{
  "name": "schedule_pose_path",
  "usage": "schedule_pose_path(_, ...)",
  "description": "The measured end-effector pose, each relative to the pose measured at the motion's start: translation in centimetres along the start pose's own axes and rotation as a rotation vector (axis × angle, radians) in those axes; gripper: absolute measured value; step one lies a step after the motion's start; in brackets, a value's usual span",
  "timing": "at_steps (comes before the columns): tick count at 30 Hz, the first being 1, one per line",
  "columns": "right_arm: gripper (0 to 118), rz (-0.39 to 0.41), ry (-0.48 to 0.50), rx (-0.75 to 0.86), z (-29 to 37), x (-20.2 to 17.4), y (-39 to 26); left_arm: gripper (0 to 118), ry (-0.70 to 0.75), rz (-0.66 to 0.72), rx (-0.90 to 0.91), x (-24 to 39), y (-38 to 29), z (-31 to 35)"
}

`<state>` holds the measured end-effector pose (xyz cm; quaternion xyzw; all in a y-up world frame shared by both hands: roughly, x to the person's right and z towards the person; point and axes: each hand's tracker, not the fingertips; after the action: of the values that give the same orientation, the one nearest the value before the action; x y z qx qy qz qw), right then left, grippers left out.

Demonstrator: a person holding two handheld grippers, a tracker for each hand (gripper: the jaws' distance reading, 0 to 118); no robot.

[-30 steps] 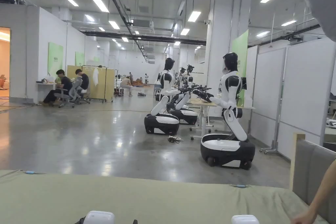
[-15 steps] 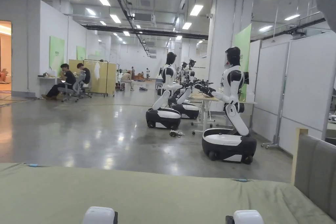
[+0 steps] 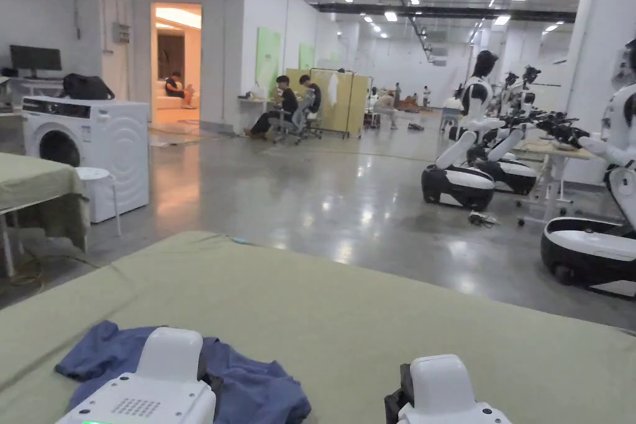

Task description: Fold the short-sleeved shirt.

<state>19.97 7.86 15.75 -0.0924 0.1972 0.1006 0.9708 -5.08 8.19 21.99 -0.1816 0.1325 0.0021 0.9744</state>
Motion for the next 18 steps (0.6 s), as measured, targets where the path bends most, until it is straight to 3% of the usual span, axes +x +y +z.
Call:
schedule_pose_path(3,0,0.031,0.044,-0.024,-0.9,-1.9,-0.8,3,-0.135,0.136,-0.278,-3.6,-1.4,-5.7)
schedule_pose_path(7,0,0.060,0.076,-0.060,-2.2,-3.0,-2.6,3,-0.064,0.103,-0.564,-6.8,-4.7,-14.9)
schedule_pose_path(9,0,0.078,0.089,-0.083,-2.9,-3.3,-3.7,4,-0.056,0.174,-0.645,-7.8,-5.3,-17.9)
schedule_pose_path(10,0,0.096,0.091,-0.098,-3.6,-3.5,-4.1,11,-0.060,0.167,-0.613,-7.8,-5.2,-18.7)
schedule_pose_path(11,0,0.110,0.088,-0.107,-4.3,-3.5,-4.5,35,-0.070,0.158,-0.601,-7.4,-5.0,-17.8)
schedule_pose_path(12,0,0.114,0.086,-0.117,-4.7,-3.6,-5.0,71,-0.070,0.145,-0.609,-7.1,-5.1,-18.6)
schedule_pose_path(13,0,0.109,0.088,-0.134,-5.5,-3.5,-5.2,99,-0.074,0.116,-0.635,-6.9,-5.6,-19.5)
schedule_pose_path(18,0,0.076,0.083,-0.176,-8.3,-3.1,-6.5,99,0.024,0.006,-0.648,-6.9,-7.7,-25.7)
